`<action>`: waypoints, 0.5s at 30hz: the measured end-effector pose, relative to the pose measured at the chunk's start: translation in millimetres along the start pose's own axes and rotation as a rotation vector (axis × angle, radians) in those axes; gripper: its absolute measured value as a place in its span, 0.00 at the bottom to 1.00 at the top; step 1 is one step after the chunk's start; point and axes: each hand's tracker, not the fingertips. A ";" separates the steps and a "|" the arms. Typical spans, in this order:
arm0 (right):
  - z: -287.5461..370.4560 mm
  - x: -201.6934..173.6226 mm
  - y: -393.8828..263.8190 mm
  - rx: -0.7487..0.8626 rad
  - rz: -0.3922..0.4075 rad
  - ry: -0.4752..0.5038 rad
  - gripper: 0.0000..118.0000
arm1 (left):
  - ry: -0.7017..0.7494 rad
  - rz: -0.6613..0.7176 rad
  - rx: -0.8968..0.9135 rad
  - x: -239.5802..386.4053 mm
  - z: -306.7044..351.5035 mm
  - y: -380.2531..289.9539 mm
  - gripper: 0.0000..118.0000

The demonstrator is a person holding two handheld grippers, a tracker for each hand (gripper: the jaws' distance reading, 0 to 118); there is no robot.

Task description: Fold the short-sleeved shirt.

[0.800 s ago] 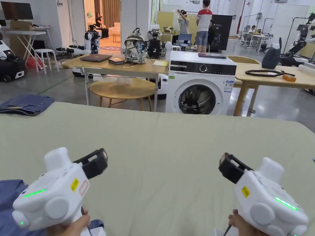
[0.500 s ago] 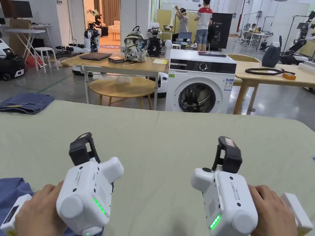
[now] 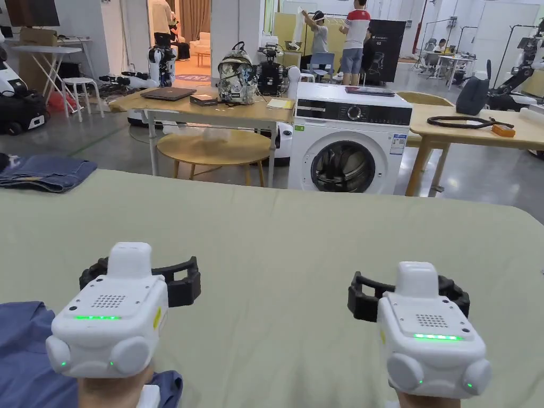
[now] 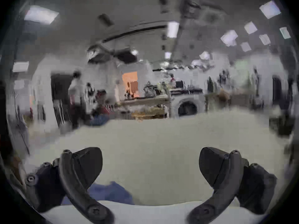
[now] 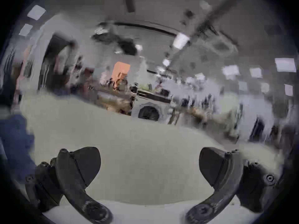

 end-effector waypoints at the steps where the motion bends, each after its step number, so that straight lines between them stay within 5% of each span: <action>1: -0.3 2.3 -0.5 0.001 -0.045 -0.007 1.00 | 0.005 0.014 0.002 -0.1 0.5 -1.1 0.99; 3: -0.5 5.7 -2.5 0.007 -0.086 -0.022 1.00 | -0.003 0.005 0.019 6.1 4.4 -1.6 0.99; 15: 11.8 -7.9 -6.2 0.052 0.043 -0.048 1.00 | 0.010 -0.170 0.079 27.0 8.6 8.1 0.99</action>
